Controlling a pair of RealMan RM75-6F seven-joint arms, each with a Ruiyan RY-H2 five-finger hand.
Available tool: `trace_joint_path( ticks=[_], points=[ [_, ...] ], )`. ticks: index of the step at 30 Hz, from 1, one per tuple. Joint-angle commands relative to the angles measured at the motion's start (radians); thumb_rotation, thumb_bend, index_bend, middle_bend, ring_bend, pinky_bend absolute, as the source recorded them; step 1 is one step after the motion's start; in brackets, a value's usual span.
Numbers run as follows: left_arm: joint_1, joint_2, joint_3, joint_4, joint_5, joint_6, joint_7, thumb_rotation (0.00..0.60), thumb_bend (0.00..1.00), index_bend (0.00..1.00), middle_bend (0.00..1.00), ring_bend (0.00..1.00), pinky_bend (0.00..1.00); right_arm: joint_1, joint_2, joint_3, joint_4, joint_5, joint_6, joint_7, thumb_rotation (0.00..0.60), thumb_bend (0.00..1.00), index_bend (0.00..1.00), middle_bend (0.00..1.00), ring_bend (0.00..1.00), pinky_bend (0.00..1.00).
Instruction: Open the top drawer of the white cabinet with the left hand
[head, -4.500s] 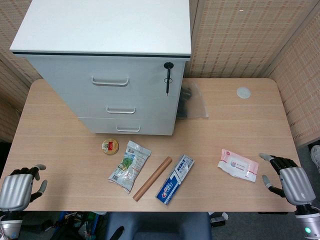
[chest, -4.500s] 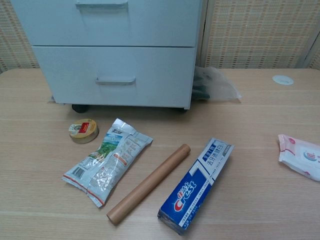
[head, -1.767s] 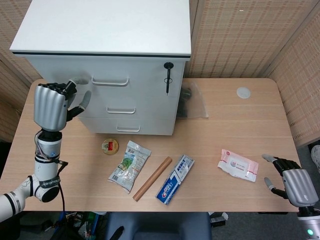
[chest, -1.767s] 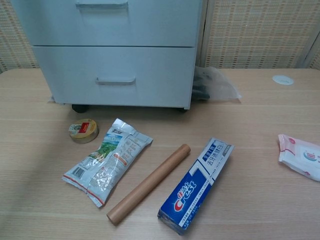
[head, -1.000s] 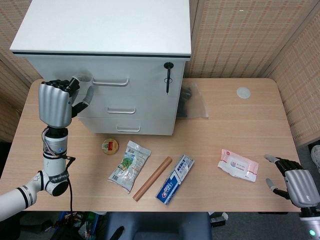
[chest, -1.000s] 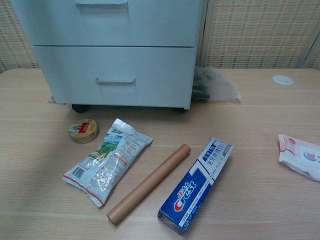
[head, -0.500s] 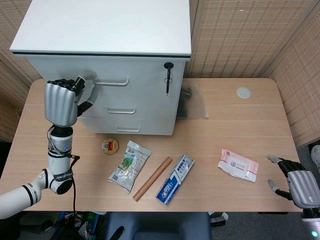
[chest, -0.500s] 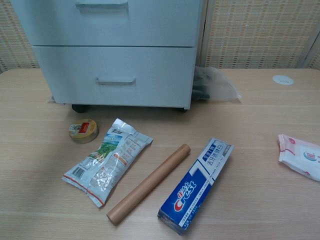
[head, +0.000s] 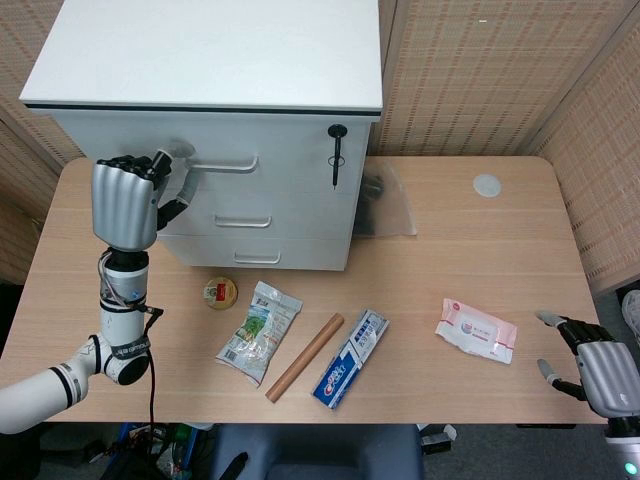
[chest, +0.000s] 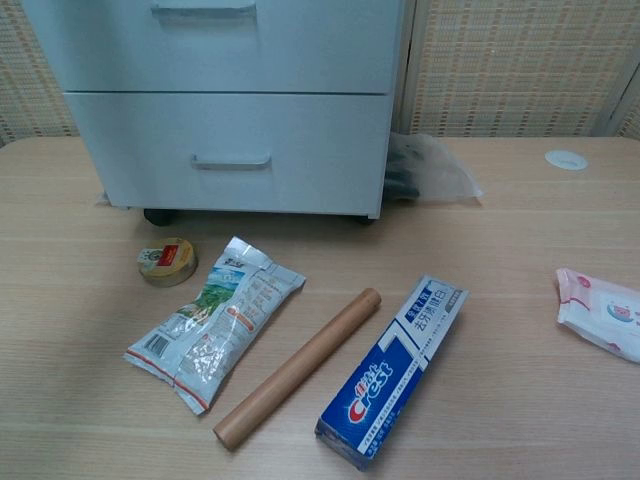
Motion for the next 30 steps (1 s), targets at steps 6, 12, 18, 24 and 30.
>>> trace_joint_path(
  ticks=[6, 12, 18, 24, 30],
  points=[
    [-0.005, -0.004, 0.000, 0.007, -0.005, 0.004, -0.005, 0.600, 0.14, 0.49, 1.00, 0.96, 1.00, -0.001, 0.001, 0.000, 0.001, 0.001, 0.000, 0.001, 0.600, 0.25, 0.23, 0.32, 0.31, 0.31],
    [-0.005, -0.007, 0.003, 0.012, -0.001, 0.015, -0.011, 0.600, 0.14, 0.49, 1.00, 0.96, 1.00, -0.002, 0.002, 0.001, 0.001, 0.002, -0.001, 0.001, 0.600, 0.24, 0.23, 0.32, 0.31, 0.31],
    [-0.009, -0.010, 0.003, 0.016, -0.002, 0.019, -0.015, 0.600, 0.14, 0.49, 1.00, 0.96, 1.00, -0.002, 0.002, 0.001, 0.000, 0.002, -0.001, 0.001, 0.600, 0.24, 0.23, 0.32, 0.31, 0.31],
    [-0.015, -0.015, 0.005, 0.021, -0.003, 0.018, -0.014, 0.600, 0.14, 0.50, 1.00, 0.97, 1.00, -0.004, 0.002, 0.001, 0.002, 0.003, 0.000, 0.003, 0.600, 0.24, 0.23, 0.32, 0.31, 0.31],
    [-0.018, -0.017, 0.004, 0.019, -0.007, 0.018, -0.016, 0.600, 0.14, 0.52, 1.00, 0.97, 1.00, -0.006, 0.002, 0.002, 0.006, 0.006, 0.001, 0.007, 0.600, 0.24, 0.23, 0.32, 0.31, 0.31]
  ],
)
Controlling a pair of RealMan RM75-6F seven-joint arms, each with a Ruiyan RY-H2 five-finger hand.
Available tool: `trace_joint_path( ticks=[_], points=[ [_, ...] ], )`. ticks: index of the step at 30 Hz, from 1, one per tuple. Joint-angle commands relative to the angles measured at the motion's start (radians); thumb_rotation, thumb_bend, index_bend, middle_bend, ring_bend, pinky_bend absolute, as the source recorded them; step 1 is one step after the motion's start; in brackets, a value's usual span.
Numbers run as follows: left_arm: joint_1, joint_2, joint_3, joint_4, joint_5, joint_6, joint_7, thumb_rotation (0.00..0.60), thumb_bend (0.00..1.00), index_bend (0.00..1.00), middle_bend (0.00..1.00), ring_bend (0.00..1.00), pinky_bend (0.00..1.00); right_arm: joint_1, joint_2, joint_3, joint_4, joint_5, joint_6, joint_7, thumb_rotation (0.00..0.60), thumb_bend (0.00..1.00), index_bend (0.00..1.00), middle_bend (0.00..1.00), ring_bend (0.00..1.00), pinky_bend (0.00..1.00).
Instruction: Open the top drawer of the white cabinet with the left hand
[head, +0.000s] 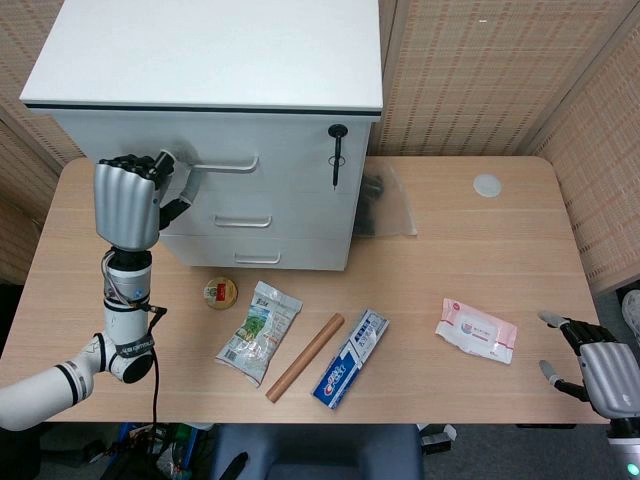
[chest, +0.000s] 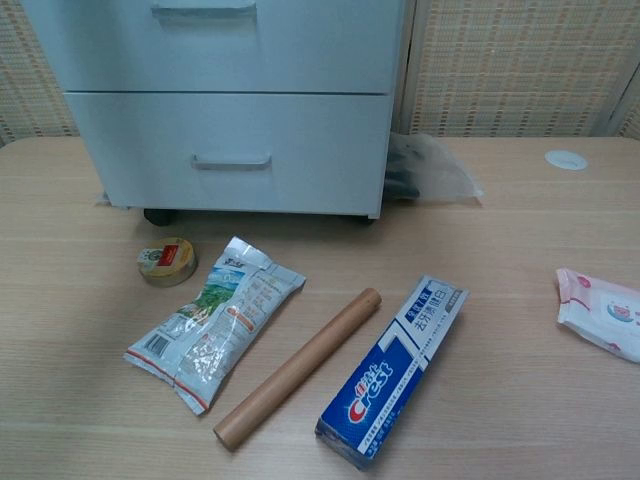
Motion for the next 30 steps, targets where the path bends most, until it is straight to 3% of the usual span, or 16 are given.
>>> trace_joint_path(
  ticks=[1, 30],
  points=[
    [-0.001, 0.000, 0.001, 0.000, -0.002, -0.001, 0.000, 0.600, 0.14, 0.52, 1.00, 0.97, 1.00, 0.000, -0.001, 0.000, 0.002, 0.001, -0.001, 0.002, 0.600, 0.23, 0.23, 0.32, 0.31, 0.31],
    [0.020, -0.002, 0.021, -0.001, 0.019, 0.037, -0.032, 0.600, 0.14, 0.53, 1.00, 0.97, 1.00, 0.000, -0.005, 0.003, 0.000, 0.001, -0.002, -0.002, 0.600, 0.23, 0.23, 0.32, 0.31, 0.31]
  ],
)
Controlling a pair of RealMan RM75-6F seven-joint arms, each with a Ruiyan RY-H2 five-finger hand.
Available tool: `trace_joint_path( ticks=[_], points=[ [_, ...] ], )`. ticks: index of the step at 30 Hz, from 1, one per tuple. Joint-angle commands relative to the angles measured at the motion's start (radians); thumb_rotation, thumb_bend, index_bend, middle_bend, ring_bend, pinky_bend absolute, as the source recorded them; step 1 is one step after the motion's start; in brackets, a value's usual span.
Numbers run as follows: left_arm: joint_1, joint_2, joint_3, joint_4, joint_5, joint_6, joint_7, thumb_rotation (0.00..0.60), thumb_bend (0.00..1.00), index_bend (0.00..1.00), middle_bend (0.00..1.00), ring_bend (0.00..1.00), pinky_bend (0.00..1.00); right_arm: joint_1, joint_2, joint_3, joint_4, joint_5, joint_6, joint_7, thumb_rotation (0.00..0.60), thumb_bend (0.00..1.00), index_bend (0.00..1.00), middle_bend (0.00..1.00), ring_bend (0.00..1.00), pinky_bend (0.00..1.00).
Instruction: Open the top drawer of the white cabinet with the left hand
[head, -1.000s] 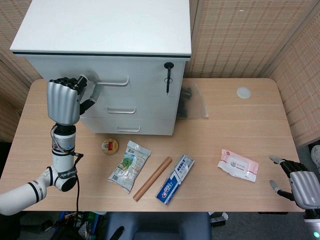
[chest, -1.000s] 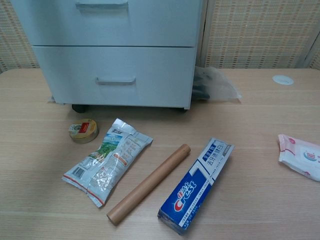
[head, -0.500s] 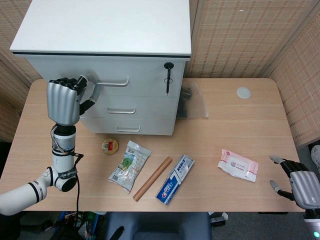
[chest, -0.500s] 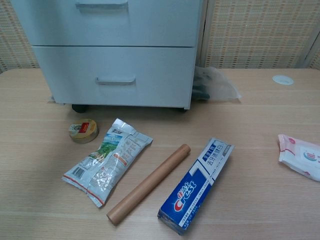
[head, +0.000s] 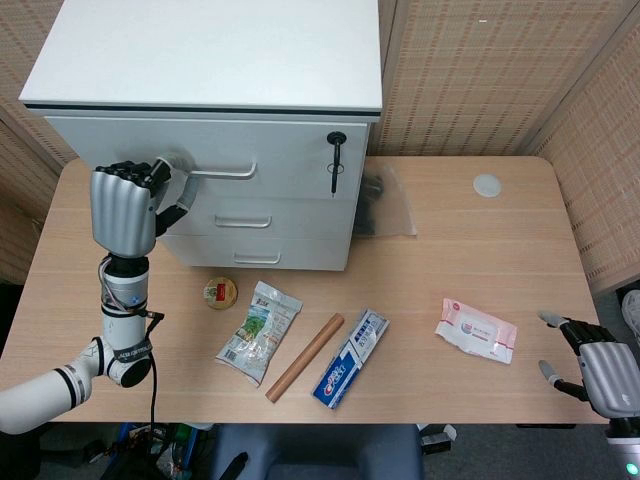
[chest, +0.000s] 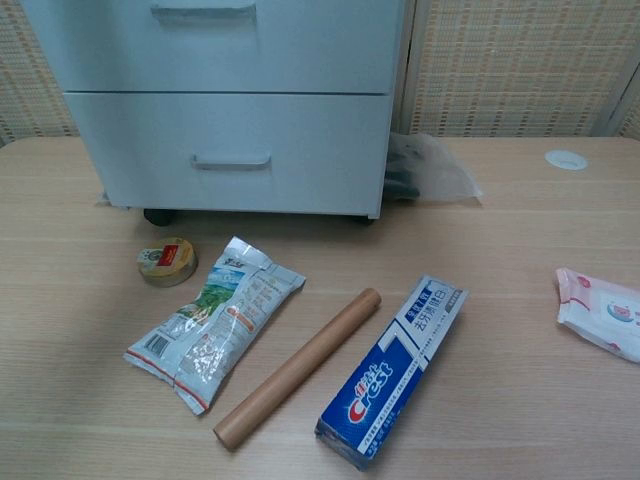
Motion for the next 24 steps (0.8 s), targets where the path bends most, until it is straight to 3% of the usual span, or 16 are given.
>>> trace_joint_path(
  ticks=[1, 24],
  points=[
    [0.003, 0.000, 0.002, 0.000, 0.003, 0.005, -0.006, 0.600, 0.14, 0.53, 1.00, 0.97, 1.00, 0.001, -0.001, 0.001, -0.001, 0.001, -0.001, 0.000, 0.600, 0.23, 0.23, 0.32, 0.31, 0.31],
    [0.021, 0.003, 0.012, -0.024, 0.047, 0.047, -0.030, 0.600, 0.14, 0.53, 1.00, 0.97, 1.00, 0.006, 0.000, 0.005, -0.003, 0.005, -0.009, -0.003, 0.600, 0.23, 0.23, 0.32, 0.31, 0.31]
  ],
)
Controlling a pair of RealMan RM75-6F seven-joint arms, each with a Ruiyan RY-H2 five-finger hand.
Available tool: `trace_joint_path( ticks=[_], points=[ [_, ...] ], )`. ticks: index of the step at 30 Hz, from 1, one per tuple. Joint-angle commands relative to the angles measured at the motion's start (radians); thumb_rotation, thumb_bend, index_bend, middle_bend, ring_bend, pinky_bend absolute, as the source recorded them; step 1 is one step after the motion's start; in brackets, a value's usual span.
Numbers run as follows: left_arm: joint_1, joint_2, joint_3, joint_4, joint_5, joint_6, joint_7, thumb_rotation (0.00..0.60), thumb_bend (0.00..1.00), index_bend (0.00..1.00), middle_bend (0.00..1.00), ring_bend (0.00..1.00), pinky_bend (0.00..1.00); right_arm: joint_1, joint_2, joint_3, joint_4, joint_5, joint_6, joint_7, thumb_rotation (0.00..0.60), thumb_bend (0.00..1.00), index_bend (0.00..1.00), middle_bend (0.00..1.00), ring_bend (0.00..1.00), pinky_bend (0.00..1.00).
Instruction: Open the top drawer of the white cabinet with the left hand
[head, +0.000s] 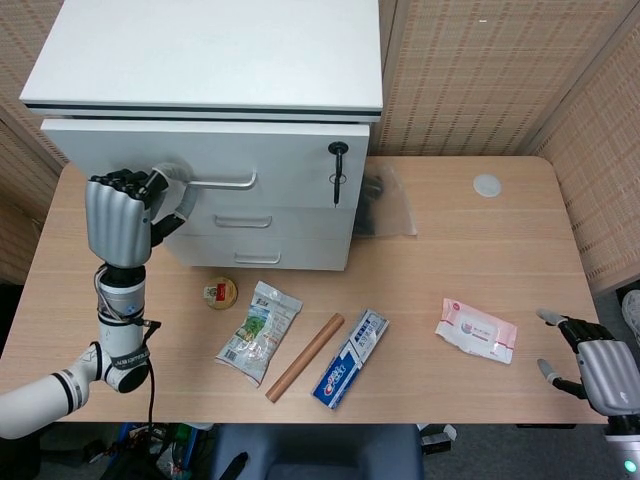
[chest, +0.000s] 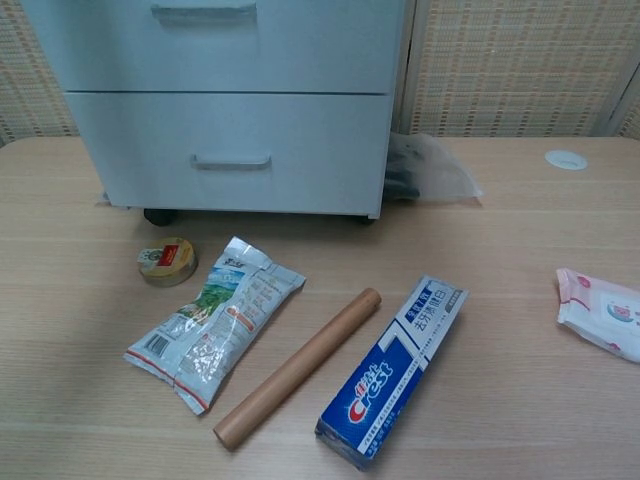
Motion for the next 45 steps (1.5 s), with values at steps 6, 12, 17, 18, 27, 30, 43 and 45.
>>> trace_joint_path(
  ticks=[6, 12, 17, 18, 27, 30, 43, 45],
  points=[
    [0.006, -0.001, 0.004, -0.007, 0.011, 0.010, -0.007, 0.600, 0.14, 0.53, 1.00, 0.97, 1.00, 0.000, 0.000, 0.000, -0.002, 0.001, 0.000, -0.003, 0.600, 0.23, 0.23, 0.32, 0.31, 0.31],
    [0.011, -0.002, 0.008, -0.010, 0.021, 0.017, -0.014, 0.600, 0.14, 0.53, 1.00, 0.97, 1.00, 0.001, 0.002, 0.000, -0.005, 0.002, -0.002, -0.006, 0.600, 0.22, 0.23, 0.32, 0.31, 0.31],
    [0.017, -0.002, 0.011, -0.012, 0.029, 0.024, -0.019, 0.600, 0.14, 0.53, 1.00, 0.97, 1.00, 0.002, 0.002, 0.001, -0.007, 0.004, -0.005, -0.007, 0.600, 0.22, 0.23, 0.32, 0.31, 0.31],
    [0.018, -0.002, 0.011, -0.013, 0.030, 0.025, -0.020, 0.600, 0.14, 0.53, 1.00, 0.97, 1.00, 0.003, 0.002, 0.002, -0.007, 0.004, -0.005, -0.007, 0.600, 0.22, 0.23, 0.32, 0.31, 0.31],
    [0.027, 0.000, 0.016, -0.027, 0.049, 0.040, -0.022, 0.600, 0.14, 0.53, 1.00, 0.97, 1.00, 0.003, 0.002, 0.002, -0.008, 0.003, -0.004, -0.008, 0.600, 0.22, 0.23, 0.32, 0.31, 0.31],
    [0.028, -0.001, 0.017, -0.031, 0.055, 0.044, -0.021, 0.600, 0.14, 0.53, 1.00, 0.97, 1.00, 0.003, 0.002, 0.002, -0.007, 0.003, -0.003, -0.007, 0.600, 0.22, 0.23, 0.32, 0.31, 0.31],
    [0.038, -0.004, 0.025, -0.050, 0.087, 0.065, -0.021, 0.600, 0.14, 0.53, 1.00, 0.97, 1.00, 0.001, 0.002, 0.002, -0.005, 0.004, -0.002, -0.005, 0.600, 0.22, 0.23, 0.32, 0.31, 0.31],
    [0.041, -0.003, 0.026, -0.052, 0.088, 0.066, -0.020, 0.600, 0.14, 0.53, 1.00, 0.97, 1.00, 0.001, 0.002, 0.002, -0.006, 0.004, -0.001, -0.006, 0.600, 0.22, 0.23, 0.32, 0.31, 0.31]
  ],
)
